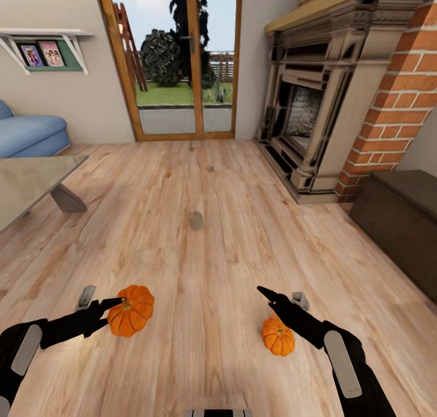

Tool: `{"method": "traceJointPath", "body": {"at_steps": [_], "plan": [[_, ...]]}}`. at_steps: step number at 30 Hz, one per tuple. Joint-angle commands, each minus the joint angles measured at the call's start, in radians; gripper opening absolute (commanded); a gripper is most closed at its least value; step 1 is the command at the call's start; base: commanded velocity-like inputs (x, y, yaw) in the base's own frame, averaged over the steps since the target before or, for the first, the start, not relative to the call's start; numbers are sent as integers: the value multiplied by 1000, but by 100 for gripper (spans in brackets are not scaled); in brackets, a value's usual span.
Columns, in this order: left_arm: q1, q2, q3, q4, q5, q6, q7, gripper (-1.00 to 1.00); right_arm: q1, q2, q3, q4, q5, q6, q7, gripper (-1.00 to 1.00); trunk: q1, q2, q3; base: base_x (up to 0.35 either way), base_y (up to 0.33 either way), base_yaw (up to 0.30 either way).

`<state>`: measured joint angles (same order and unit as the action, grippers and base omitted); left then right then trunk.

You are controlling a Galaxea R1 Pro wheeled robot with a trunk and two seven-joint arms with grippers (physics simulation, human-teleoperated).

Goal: Place each of the two pumpkins and all three candles from the living room inside a cabinet in the living room (use any cabinet), then make sure every cabinet is closed, and position the cauldron so it is next to a table in the living room.

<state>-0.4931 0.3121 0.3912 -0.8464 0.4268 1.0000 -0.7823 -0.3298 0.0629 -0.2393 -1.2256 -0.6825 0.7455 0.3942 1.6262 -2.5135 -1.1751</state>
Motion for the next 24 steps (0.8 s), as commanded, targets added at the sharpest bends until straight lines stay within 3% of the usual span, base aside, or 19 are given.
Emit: {"method": "traceJointPath", "body": {"at_steps": [1, 8, 10, 11, 15, 21, 24], "plan": [[0, 0, 0, 0, 10, 5, 0, -100, 0, 0, 0, 0, 0, 0, 0, 100, 0, 0, 0, 332, 1, 0], [0, 3, 9, -1, 13, 7, -15, -100, -4, -3, -15, 22, -7, 1, -7, 100, 0, 0, 0, 123, 0, 0], [0, 3, 20, 0, 14, 7, -17, -100, -6, -7, -42, 55, -11, 1, -14, 100, 0, 0, 0, 16, 0, 0], [0, 3, 31, 0, 14, 8, -18, -100, -9, -17, -83, 98, -13, 1, -21, 100, 0, 0, 0, 7, 0, 0], [0, 4, 41, -1, 16, 12, -20, -100, -13, -34, -160, 193, -16, 0, -31, 100, 0, 0, 0, 3, 0, 0], [0, 4, 44, -2, 17, 20, -20, -100, -14, -38, -227, 222, -17, -6, -67, 100, 0, 0, 0, 0, 0, 0], [-1, 4, 44, -2, 18, 23, -22, -100, -14, -38, -249, 236, -18, -52, -89, 100, 0, 0, 0, 0, 0, 0]]}}
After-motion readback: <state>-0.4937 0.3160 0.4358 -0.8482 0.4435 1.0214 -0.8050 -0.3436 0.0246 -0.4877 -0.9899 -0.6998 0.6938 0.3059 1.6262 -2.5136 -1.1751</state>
